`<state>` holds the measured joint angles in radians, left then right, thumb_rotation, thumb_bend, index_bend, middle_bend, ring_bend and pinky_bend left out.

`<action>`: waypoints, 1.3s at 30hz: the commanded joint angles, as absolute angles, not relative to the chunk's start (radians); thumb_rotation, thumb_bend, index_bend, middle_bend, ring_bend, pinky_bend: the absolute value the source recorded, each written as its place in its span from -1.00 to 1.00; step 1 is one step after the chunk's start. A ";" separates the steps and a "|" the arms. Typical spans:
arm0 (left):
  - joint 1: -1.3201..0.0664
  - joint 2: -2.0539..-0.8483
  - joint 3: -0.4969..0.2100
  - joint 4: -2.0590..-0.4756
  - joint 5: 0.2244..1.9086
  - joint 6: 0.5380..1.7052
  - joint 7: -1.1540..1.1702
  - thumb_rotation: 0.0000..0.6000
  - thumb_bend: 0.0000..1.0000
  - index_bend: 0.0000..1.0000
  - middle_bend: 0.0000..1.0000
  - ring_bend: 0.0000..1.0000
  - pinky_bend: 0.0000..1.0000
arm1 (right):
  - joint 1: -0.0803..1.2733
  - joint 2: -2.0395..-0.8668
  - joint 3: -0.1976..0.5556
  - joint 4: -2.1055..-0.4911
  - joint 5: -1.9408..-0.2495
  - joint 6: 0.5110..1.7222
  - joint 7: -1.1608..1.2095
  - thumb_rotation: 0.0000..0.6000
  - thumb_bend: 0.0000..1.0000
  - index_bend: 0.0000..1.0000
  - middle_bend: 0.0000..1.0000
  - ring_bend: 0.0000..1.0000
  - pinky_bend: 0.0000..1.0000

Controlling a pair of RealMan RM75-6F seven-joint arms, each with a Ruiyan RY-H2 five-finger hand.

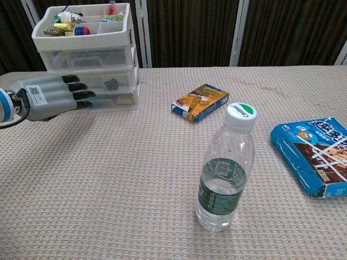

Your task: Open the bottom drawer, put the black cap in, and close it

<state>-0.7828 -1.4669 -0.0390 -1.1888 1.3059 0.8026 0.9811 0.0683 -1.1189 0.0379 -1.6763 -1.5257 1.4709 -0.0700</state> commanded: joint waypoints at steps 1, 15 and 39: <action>-0.785 -1.471 -0.047 -1.176 1.283 0.801 0.988 1.00 1.00 -0.80 -1.00 -1.00 -0.89 | 0.068 -1.119 0.038 -1.676 -1.526 1.471 -0.069 1.00 -1.00 -0.92 -1.00 -1.00 -1.00; -0.776 -1.454 -0.023 -1.182 1.268 0.823 0.975 1.00 1.00 -0.80 -1.00 -1.00 -0.89 | 0.067 -1.119 0.036 -1.679 -1.527 1.472 -0.074 1.00 -1.00 -0.92 -1.00 -1.00 -1.00; -0.479 -1.245 0.022 -1.646 1.415 1.354 0.606 1.00 -0.46 -0.94 -1.00 -1.00 -0.96 | 0.065 -1.119 0.038 -1.680 -1.523 1.475 -0.081 1.00 -1.00 -0.92 -1.00 -1.00 -1.00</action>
<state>-0.5657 -1.2858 0.0189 -1.5524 1.4048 1.2474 0.6953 0.0647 -1.1187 0.0382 -1.6800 -1.5226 1.4747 -0.0811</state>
